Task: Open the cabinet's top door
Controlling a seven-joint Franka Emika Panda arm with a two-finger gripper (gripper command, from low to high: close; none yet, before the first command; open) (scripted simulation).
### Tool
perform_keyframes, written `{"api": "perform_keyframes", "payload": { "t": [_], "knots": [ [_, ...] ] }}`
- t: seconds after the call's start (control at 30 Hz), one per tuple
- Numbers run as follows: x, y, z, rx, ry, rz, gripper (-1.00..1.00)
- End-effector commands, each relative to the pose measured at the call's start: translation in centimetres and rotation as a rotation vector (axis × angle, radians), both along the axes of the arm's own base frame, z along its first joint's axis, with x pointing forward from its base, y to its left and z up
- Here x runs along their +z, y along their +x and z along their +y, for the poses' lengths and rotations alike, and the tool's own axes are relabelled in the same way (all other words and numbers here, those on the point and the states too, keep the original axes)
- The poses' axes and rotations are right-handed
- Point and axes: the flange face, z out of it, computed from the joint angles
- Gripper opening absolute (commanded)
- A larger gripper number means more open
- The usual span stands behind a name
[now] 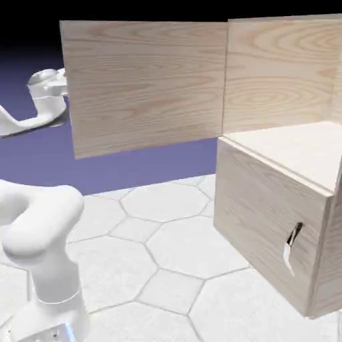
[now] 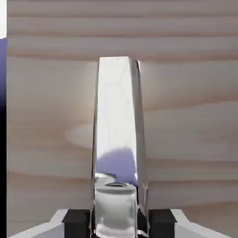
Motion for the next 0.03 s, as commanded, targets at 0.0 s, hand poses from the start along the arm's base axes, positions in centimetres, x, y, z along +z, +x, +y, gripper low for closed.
{"api": "perform_keyframes", "payload": {
  "t": [0.0],
  "knots": [
    [-0.02, 0.20, 0.68, -0.014, 0.000, 0.000, -1.00]
  ]
}}
